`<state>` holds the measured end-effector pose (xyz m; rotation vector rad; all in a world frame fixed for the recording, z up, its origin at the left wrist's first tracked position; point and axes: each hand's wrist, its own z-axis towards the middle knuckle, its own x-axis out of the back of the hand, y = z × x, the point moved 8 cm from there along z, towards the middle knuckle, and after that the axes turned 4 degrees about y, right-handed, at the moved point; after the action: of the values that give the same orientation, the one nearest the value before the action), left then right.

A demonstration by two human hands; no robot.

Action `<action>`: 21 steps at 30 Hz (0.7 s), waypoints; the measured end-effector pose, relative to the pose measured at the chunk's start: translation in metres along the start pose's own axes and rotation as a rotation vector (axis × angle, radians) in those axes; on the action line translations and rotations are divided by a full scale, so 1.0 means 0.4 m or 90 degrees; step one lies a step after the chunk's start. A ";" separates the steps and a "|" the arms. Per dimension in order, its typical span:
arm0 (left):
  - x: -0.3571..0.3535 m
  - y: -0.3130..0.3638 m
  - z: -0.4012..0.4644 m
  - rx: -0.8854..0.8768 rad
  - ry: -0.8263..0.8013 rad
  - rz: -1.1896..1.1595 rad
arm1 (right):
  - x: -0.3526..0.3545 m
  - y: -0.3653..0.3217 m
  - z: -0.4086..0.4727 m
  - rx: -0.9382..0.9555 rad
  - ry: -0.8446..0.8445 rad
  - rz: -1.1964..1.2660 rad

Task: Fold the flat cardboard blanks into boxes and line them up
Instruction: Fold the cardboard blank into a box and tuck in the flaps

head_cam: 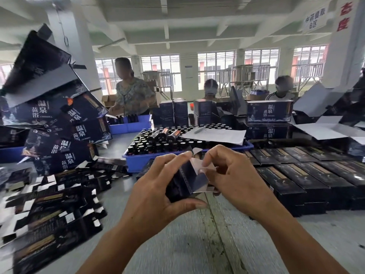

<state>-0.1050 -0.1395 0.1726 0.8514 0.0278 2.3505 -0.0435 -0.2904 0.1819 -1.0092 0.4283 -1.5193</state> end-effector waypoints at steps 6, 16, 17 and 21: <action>-0.015 0.005 -0.009 -0.004 -0.061 0.029 | -0.011 -0.004 -0.009 0.030 -0.050 -0.016; -0.012 -0.024 -0.026 0.036 -0.090 0.027 | -0.011 -0.014 -0.020 0.065 -0.046 -0.086; -0.010 -0.023 -0.024 0.031 -0.086 0.027 | -0.010 -0.018 -0.020 0.070 -0.042 -0.087; -0.002 -0.015 -0.019 0.021 -0.070 0.010 | -0.008 -0.019 -0.020 0.067 -0.034 -0.100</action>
<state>-0.1059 -0.1338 0.1649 0.9988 0.0136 2.3201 -0.0547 -0.2878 0.1821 -1.0171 0.2323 -1.6327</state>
